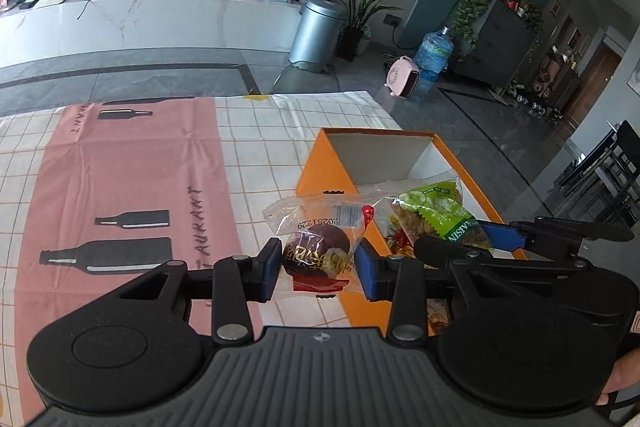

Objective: Organize snacks
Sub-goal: 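Carry both bags over the orange box and open both tools to drop them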

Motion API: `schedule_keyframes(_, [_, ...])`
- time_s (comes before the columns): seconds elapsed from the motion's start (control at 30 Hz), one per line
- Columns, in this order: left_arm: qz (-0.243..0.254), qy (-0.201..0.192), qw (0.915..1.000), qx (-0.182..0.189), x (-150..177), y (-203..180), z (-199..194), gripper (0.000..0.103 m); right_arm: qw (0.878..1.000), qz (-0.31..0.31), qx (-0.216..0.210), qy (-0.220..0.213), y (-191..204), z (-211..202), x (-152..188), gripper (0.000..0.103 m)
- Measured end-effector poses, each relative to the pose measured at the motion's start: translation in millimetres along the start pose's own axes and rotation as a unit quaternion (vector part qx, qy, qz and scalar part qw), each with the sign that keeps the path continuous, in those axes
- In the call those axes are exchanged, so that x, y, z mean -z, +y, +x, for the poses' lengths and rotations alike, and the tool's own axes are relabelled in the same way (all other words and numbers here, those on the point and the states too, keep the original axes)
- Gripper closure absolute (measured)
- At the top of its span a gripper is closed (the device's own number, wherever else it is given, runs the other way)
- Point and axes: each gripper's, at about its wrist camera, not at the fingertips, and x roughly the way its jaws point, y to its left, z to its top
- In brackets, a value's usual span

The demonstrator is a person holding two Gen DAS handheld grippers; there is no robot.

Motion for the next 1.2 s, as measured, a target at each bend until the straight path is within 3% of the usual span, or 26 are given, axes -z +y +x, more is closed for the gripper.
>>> schedule_keyframes(0.27, [0.083,0.031,0.9959,0.023,-8.7,-57.5,33.0,0.059,0.999,-0.002,0.019,0.039,-60.9,9.3,11.6,0.059])
schedule_keyframes(0.53, [0.167,0.068,0.9834,0.022,-9.7,-102.1,73.0,0.059,0.997,-0.055,0.01,0.06,-89.8,26.4,18.6,0.059])
schedule_keyframes(0.97, [0.25,0.143,0.9572,0.025,-12.2,-110.4,123.7,0.059,0.992,-0.094,-0.005,0.084,-112.1,67.1,25.9,0.059])
schedule_keyframes(1.1, [0.277,0.155,0.9479,0.024,-13.7,-115.9,136.5,0.059,0.989,-0.116,-0.009,0.094,-112.9,78.5,25.0,0.058])
schedule_keyframes(1.2, [0.292,0.154,0.9437,0.016,-15.4,-119.0,148.0,0.059,0.986,-0.133,0.01,0.096,-113.6,85.9,24.1,0.058])
